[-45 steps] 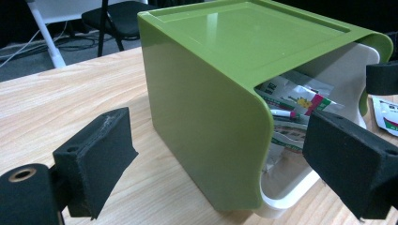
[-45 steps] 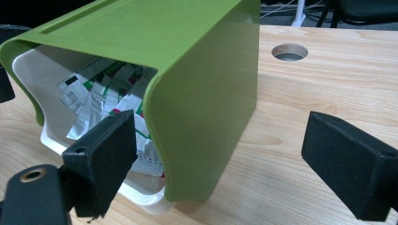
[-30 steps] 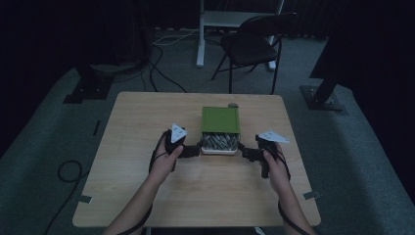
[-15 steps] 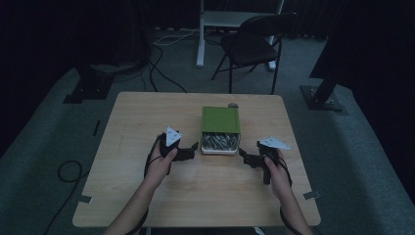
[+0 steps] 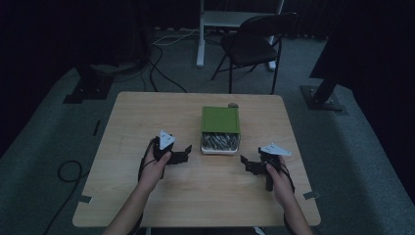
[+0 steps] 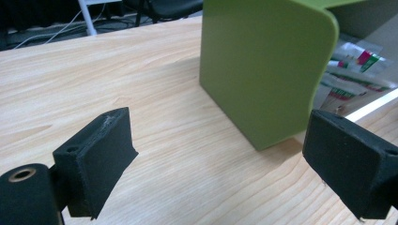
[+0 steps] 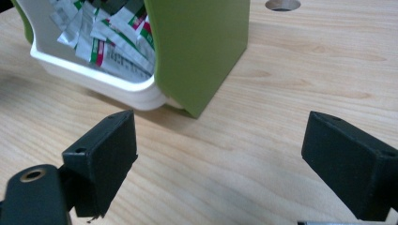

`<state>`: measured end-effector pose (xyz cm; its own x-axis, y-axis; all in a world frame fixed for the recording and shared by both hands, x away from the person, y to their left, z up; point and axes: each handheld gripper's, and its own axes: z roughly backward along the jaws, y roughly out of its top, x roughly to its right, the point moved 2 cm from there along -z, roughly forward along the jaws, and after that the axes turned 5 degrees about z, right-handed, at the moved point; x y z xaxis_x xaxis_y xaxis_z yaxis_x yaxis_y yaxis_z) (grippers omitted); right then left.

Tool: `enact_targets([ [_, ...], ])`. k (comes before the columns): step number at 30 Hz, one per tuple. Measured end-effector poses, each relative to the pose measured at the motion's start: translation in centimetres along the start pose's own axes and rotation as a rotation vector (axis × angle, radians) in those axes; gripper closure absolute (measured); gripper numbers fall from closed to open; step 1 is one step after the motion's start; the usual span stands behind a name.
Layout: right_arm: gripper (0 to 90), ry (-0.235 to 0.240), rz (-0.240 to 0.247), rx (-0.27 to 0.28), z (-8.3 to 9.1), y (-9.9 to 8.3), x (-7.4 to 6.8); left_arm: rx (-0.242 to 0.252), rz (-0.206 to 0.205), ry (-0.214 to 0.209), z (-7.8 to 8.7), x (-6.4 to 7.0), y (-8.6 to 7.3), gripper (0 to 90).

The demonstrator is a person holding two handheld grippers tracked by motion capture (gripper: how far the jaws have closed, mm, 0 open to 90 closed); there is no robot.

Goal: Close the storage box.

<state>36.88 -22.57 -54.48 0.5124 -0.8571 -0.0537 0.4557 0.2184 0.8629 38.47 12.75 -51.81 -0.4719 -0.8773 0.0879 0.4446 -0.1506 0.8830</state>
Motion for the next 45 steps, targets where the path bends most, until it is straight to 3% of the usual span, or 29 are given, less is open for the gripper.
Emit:
enact_targets([
  [18,10.5,0.002,0.032,-0.028,2.1,-2.1,-0.1,-0.039,-0.004,0.045,1.7,-1.6,-1.9,9.8],
  [37,10.5,0.005,0.063,-0.078,3.7,-4.5,-0.1,-0.085,0.058,0.143,4.2,-4.7,-4.3,9.8],
  [45,10.5,0.007,0.088,-0.103,4.3,-5.2,-0.2,-0.101,0.11,0.209,5.5,-6.4,-5.4,9.8],
])
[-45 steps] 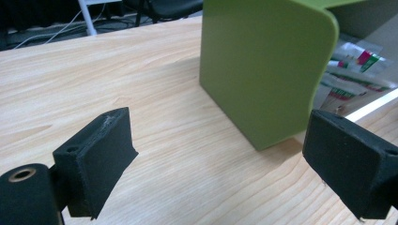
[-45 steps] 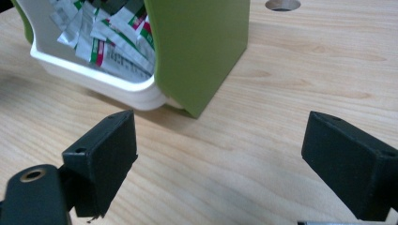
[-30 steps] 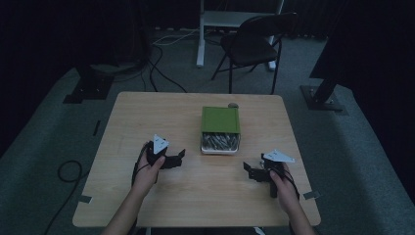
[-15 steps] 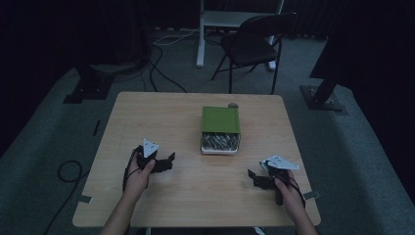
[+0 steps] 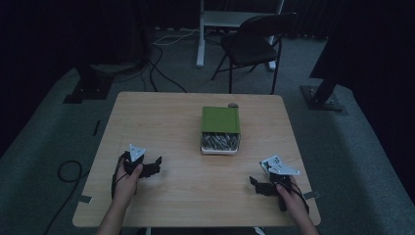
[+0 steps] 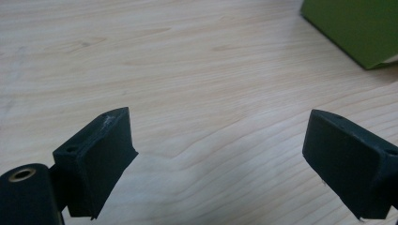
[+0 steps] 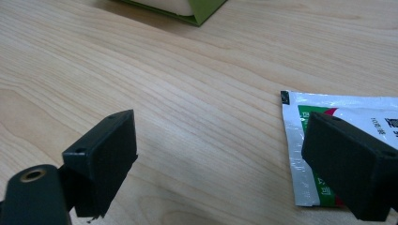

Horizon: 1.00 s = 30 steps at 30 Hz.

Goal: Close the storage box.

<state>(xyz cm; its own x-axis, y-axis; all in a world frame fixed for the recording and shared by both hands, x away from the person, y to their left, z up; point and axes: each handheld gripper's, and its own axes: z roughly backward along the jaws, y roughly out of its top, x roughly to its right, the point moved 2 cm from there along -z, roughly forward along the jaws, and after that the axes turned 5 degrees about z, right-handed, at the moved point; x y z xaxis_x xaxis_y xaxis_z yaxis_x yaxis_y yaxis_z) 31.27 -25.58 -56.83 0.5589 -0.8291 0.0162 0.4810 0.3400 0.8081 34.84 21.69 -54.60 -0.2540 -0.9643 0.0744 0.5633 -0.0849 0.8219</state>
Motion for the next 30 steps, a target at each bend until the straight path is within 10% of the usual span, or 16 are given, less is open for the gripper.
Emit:
enact_targets([
  [30,10.5,0.025,0.077,-0.13,-0.2,-0.6,-0.5,-0.077,0.146,0.227,2.9,-6.1,-2.1,9.8],
])
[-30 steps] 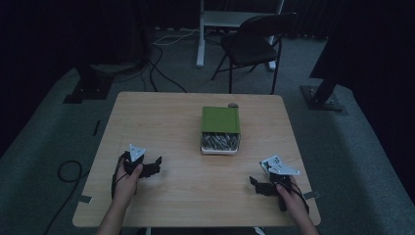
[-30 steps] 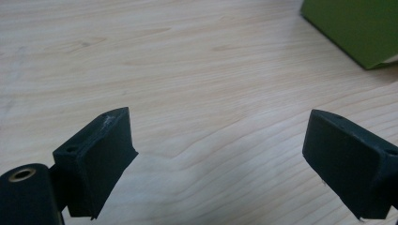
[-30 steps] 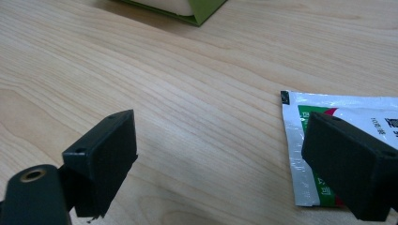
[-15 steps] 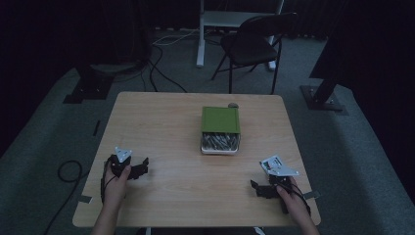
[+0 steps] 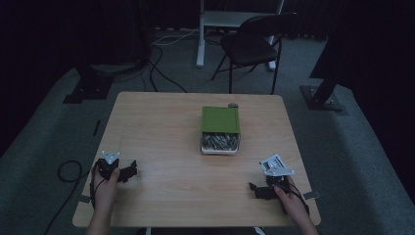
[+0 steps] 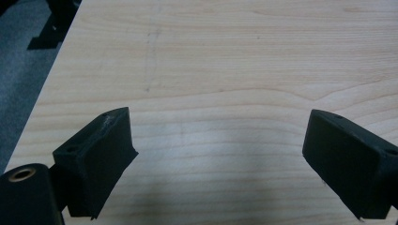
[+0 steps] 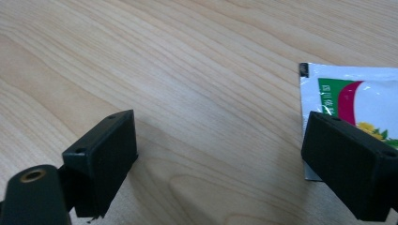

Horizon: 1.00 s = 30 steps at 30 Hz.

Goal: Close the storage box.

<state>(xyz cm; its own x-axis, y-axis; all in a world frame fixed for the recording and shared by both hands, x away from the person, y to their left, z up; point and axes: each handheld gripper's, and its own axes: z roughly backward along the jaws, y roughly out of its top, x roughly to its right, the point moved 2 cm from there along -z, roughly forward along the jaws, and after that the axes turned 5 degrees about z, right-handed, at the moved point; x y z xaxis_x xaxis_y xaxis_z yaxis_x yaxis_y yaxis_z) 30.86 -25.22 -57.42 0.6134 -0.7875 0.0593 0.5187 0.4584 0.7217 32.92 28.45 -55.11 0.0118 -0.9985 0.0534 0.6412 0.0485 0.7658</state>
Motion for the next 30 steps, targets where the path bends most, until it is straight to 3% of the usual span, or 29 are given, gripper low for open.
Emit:
enact_targets([
  [9,10.5,0.006,0.002,-0.001,0.0,0.0,0.0,-0.049,-0.006,0.039,0.1,-1.2,-0.5,9.8],
  [19,10.5,0.006,0.003,-0.001,0.0,0.0,0.0,-0.11,-0.003,0.054,-0.3,-1.4,-1.4,9.8],
  [30,10.5,0.006,0.003,-0.001,0.0,0.0,0.0,-0.098,0.041,0.045,-0.5,-1.7,-1.7,9.8],
])
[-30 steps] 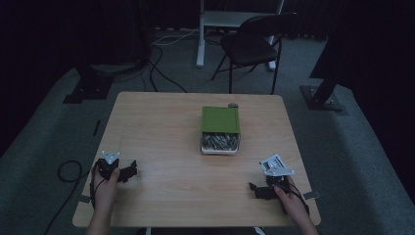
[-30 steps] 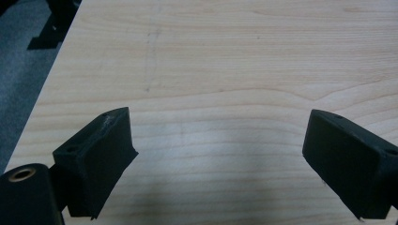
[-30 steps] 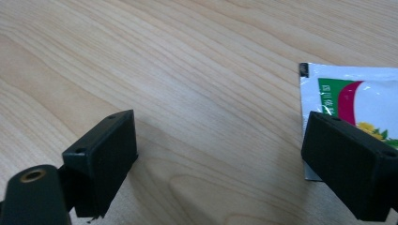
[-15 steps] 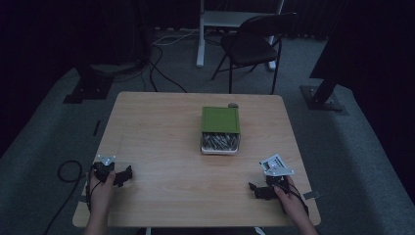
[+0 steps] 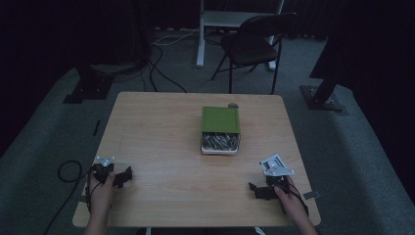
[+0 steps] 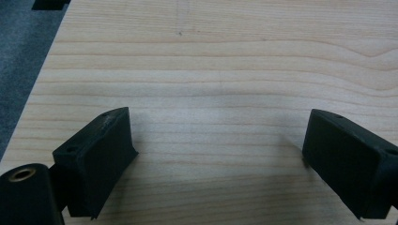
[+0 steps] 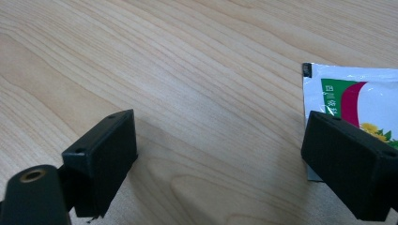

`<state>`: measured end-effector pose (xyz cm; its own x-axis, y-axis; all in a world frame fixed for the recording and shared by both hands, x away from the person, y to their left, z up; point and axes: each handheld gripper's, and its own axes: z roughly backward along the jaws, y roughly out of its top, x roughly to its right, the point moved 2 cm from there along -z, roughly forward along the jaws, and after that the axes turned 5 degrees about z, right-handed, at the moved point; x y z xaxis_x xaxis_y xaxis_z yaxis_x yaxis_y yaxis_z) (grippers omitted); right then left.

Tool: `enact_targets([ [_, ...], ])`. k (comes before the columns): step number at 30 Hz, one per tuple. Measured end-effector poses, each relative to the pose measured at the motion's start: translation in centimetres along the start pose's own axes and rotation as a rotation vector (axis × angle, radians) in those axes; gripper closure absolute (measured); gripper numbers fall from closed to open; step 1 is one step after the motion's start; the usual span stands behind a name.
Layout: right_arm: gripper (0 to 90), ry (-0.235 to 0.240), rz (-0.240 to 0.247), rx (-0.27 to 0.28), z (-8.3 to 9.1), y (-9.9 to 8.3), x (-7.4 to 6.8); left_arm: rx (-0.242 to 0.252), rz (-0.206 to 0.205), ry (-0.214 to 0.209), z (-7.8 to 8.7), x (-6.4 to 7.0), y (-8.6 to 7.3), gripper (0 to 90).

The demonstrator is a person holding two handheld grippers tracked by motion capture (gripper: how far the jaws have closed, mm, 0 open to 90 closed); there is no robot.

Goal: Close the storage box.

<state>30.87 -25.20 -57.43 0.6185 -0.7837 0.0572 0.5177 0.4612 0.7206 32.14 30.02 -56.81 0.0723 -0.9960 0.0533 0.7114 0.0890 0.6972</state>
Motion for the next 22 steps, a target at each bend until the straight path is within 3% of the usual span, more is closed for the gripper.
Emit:
enact_targets([
  [22,10.5,0.0,-0.001,0.0,0.0,0.0,-0.01,0.011,0.03,0.025,0.42,-0.05,-0.53,9.8],
])
